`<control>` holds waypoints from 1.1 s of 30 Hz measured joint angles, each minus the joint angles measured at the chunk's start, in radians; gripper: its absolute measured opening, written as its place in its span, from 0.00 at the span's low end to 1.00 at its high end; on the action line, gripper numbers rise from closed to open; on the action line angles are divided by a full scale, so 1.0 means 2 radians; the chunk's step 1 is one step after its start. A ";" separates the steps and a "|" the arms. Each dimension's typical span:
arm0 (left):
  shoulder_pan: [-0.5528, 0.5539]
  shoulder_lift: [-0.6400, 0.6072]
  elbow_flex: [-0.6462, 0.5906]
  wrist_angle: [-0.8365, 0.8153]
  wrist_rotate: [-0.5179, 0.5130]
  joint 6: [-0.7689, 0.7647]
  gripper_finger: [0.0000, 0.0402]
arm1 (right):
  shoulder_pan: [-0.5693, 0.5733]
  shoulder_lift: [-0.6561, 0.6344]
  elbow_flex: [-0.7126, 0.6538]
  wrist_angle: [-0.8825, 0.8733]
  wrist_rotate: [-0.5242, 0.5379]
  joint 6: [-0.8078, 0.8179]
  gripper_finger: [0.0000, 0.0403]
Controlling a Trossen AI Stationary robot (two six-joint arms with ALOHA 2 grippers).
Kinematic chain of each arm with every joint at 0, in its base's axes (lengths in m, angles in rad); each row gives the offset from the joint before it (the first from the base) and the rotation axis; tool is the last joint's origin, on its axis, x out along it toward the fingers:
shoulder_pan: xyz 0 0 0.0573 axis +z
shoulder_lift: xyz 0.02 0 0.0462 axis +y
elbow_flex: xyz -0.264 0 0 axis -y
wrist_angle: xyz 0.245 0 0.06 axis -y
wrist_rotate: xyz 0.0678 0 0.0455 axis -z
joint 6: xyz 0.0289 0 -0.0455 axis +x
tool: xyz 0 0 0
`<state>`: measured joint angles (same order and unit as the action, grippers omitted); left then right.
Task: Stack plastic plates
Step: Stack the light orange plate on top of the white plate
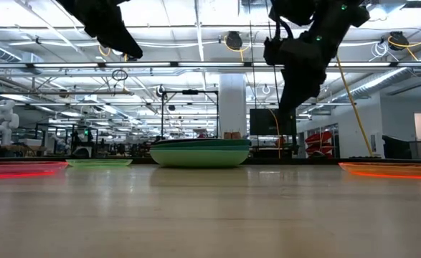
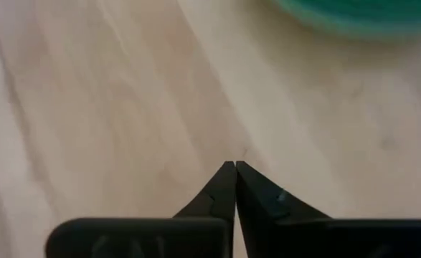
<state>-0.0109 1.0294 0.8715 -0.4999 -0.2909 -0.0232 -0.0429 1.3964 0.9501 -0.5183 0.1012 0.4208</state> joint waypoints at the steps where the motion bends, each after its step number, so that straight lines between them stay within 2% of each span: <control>1: 0.000 0.000 0.000 0.000 0.000 0.001 0.29 | 0.002 0.000 0.000 -0.010 -0.007 0.018 0.03; 7: 0.000 0.000 0.000 0.001 0.000 0.006 0.29 | 0.012 0.000 0.000 -0.088 -0.053 0.118 0.15; 15: 0.000 0.000 0.000 0.001 0.000 0.020 0.29 | 0.025 0.018 0.000 -0.207 -0.052 0.260 0.27; 20: 0.000 0.000 0.000 0.001 0.000 0.024 0.29 | 0.033 0.061 0.000 -0.206 -0.052 0.276 0.28; 33: 0.000 0.000 0.000 0.001 0.000 0.033 0.29 | 0.032 0.138 0.000 -0.207 -0.043 0.274 0.22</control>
<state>-0.0109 1.0294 0.8715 -0.4976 -0.2915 0.0437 0.0219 1.6725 0.9505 -0.9321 0.0146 0.9695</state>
